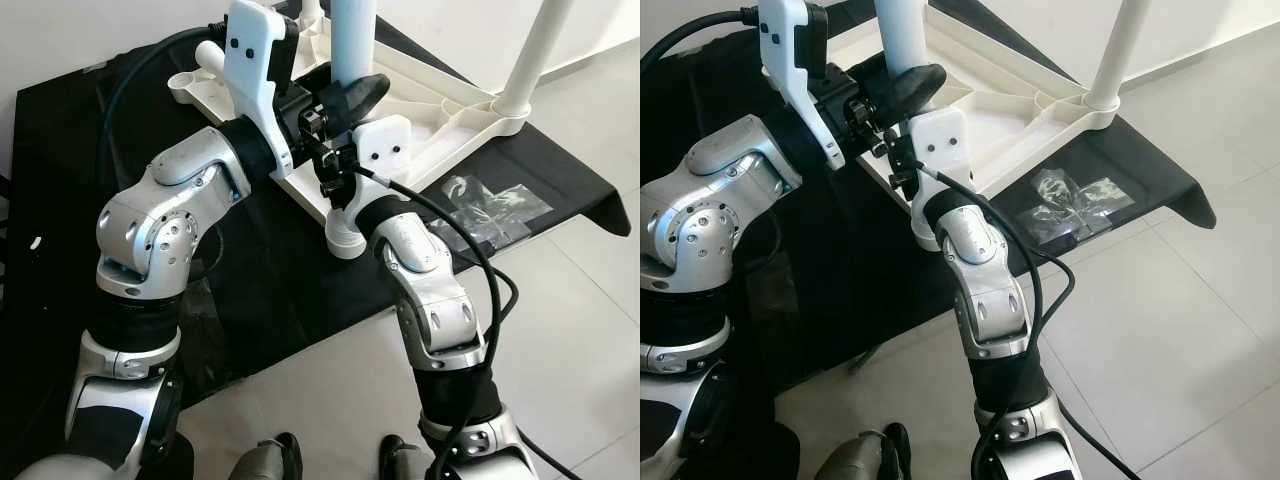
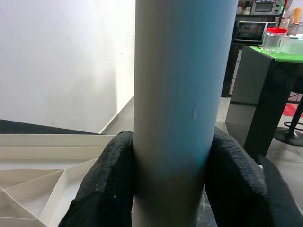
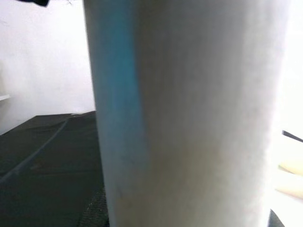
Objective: Building children table
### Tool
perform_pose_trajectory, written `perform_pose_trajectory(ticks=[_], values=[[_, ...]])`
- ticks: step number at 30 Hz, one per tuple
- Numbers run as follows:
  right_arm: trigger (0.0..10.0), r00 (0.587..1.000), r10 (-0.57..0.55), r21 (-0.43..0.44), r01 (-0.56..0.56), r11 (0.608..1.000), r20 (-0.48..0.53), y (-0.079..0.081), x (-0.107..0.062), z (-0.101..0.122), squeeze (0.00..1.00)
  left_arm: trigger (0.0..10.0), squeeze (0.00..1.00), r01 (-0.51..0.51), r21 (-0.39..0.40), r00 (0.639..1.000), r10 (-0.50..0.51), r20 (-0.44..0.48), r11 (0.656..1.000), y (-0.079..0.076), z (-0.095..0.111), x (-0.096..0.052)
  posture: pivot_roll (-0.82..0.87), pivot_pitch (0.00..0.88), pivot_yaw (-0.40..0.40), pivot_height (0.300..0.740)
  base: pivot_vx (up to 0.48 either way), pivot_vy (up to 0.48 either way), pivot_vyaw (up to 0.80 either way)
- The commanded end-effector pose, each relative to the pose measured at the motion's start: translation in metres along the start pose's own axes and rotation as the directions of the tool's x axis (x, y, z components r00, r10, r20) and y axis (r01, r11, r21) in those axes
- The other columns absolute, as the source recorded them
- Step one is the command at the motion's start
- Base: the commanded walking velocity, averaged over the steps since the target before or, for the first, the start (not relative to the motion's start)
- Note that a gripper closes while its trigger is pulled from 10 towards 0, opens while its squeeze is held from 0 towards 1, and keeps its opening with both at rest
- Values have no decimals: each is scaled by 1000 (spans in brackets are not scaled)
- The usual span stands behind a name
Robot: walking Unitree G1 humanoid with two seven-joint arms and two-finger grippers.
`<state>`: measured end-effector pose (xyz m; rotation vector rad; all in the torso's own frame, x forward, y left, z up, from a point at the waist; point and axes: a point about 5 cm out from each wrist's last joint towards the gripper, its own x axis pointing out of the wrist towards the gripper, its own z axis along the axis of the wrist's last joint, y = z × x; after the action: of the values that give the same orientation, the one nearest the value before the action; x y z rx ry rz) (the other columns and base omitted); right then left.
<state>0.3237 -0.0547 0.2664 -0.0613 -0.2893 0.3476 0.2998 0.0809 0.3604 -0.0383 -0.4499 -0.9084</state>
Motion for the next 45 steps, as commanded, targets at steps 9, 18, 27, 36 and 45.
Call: perform_pose_trajectory(ticks=[9, 18, 27, 36, 45], values=[[10000, 957, 291, 93, -290, 952, 3, 21, 3, -5, 1000, 0, 0, 22, -10, 999, -22, -24, 1000, -1, -3, 3, 28, 253, 110, 740, 0, 0, 0], [10000, 801, 597, -132, -596, 792, -36, -10, 11, 6, 1000, 0, 0, 36, -15, 999, -37, -27, 999, -2, -5, 3, 29, 247, 121, 740, 0, 0, 0], [10000, 607, 788, -172, -791, 587, -104, -60, 24, 26, 0, 0, 0, 52, -20, 998, -52, -31, 998, -5, -6, 3, 43, 239, 124, 740, 0, 0, 0], [2863, 480, 869, -130, -875, 466, -122, -72, 28, 28, 0, 0, 0, 64, -21, 997, -65, -33, 998, -7, -5, 5, 56, 235, 126, 740, 0, 0, 0], [0, 409, 903, -117, -911, 396, -130, -75, 32, 27, 0, 0, 0, 69, -19, 997, -70, -36, 997, -7, -4, 5, 64, 242, 128, 740, 0, 0, 0]])
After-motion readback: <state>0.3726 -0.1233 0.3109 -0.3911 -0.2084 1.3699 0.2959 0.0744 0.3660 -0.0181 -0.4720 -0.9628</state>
